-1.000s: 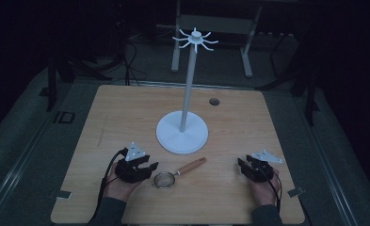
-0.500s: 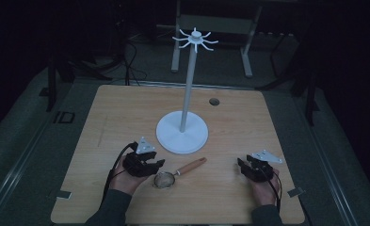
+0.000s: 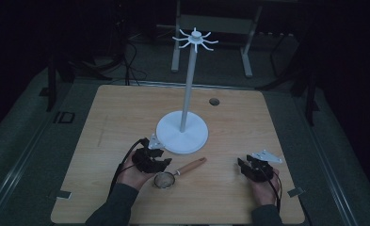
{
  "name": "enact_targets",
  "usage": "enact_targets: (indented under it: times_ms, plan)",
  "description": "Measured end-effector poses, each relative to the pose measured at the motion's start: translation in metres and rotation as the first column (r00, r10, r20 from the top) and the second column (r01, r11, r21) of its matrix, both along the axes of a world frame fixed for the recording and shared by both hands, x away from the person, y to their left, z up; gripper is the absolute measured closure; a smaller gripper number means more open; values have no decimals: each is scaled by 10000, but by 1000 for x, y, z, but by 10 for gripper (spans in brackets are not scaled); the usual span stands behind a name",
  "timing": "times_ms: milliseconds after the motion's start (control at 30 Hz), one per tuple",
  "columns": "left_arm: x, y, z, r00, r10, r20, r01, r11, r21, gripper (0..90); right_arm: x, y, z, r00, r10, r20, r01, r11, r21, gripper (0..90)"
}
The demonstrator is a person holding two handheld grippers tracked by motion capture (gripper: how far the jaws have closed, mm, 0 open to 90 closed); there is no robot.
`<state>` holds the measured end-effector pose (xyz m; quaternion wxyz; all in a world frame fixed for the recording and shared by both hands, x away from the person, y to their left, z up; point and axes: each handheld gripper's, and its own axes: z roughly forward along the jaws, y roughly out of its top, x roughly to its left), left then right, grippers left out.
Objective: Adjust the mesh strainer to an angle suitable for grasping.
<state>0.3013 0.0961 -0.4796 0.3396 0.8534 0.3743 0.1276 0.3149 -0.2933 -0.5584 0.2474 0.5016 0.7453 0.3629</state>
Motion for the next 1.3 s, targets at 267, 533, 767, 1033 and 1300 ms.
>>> enact_targets:
  times_ms: [267, 533, 767, 1033, 1300]
  plan:
    - [5, -9, 3, 9997, -254, -71, 256, 9993, 265, 545, 0, 0, 0, 10000, 7, -32, -7, 10000, 5, 544]
    - [8, -18, 7, 9988, -475, -100, 480, 9976, 499, 552, 0, 0, 0, 10000, -2, -16, 2, 10000, 12, 537]
    - [10, -25, 6, 9976, -653, -221, 667, 9954, 681, 554, 1, 0, 0, 10000, 10, -34, -10, 10000, 0, 535]
    - [14, -37, 4, 9953, -881, -405, 917, 9909, 981, 554, 1, 0, 0, 10000, -16, -51, 16, 10000, 50, 530]
    - [18, -46, 2, 9924, -1071, -599, 1141, 9850, 1297, 554, 1, 0, 0, 10000, -44, -21, 44, 10000, -10, 515]
